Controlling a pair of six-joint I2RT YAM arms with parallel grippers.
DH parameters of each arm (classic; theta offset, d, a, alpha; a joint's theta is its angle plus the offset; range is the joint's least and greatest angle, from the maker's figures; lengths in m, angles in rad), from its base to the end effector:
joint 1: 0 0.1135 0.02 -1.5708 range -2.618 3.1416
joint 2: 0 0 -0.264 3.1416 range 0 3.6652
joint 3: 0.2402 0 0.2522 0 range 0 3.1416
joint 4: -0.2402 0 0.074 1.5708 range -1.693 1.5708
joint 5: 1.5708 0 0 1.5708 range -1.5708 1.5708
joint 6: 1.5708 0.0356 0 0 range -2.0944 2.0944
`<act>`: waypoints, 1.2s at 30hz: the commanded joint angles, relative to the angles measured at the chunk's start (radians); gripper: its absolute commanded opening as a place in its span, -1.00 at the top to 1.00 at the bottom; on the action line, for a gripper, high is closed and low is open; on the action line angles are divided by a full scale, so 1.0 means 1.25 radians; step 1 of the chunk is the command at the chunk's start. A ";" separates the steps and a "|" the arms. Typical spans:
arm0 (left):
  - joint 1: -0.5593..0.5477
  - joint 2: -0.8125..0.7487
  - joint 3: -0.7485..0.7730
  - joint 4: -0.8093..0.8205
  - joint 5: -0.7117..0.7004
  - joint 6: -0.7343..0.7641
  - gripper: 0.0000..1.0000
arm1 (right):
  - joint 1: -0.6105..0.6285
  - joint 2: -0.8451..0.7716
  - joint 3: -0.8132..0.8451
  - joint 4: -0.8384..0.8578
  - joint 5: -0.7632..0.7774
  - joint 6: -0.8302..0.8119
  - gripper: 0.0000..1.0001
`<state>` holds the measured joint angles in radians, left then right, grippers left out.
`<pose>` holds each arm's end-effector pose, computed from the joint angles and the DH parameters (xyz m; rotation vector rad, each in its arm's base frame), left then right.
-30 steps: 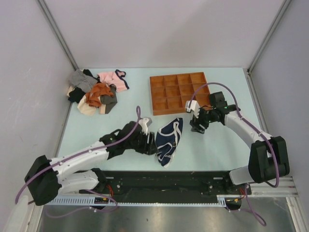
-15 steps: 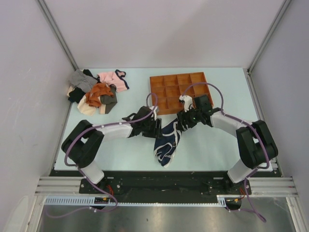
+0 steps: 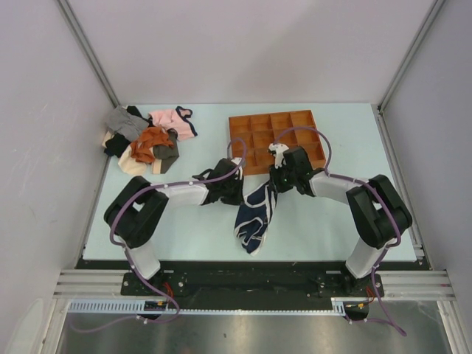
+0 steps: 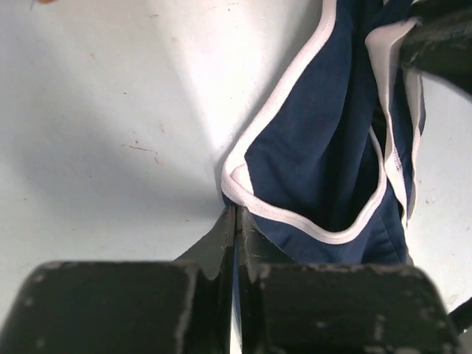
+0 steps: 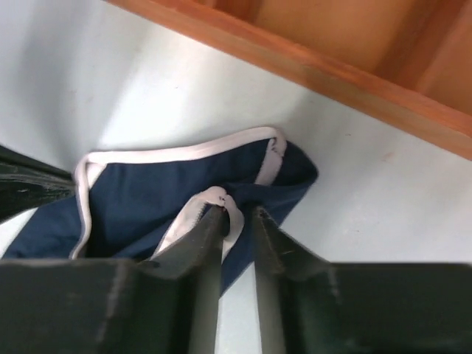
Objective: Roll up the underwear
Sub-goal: Flatten out the underwear at the center of the board.
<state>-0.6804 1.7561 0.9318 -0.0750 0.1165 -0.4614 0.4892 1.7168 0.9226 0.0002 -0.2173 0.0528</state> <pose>0.2672 -0.2216 0.1483 0.3329 2.5491 -0.6108 0.3046 0.1708 0.1644 -0.6240 2.3195 0.5150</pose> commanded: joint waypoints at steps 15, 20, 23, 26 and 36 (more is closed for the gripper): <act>0.048 -0.239 -0.085 -0.115 -0.147 0.064 0.99 | -0.027 -0.100 0.004 -0.068 -0.026 -0.072 0.67; 0.078 -0.217 -0.118 -0.120 -0.139 0.050 0.99 | -0.033 -0.064 0.010 -0.043 0.036 -0.115 0.42; 0.090 -0.201 -0.112 -0.127 -0.161 0.054 0.97 | -0.044 -0.066 0.017 -0.052 0.058 -0.135 0.30; 0.104 -0.195 -0.093 -0.139 -0.190 0.065 0.95 | -0.058 -0.111 0.019 -0.077 0.071 -0.154 0.17; 0.105 -0.401 -0.092 -0.149 -0.210 0.067 -0.04 | 0.078 -0.317 -0.004 -0.668 -0.509 -1.030 -0.62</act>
<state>-0.5537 1.4296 0.7933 -0.2741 -0.1184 -0.3851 0.4618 1.3750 0.9272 -0.4358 -0.5259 -0.6586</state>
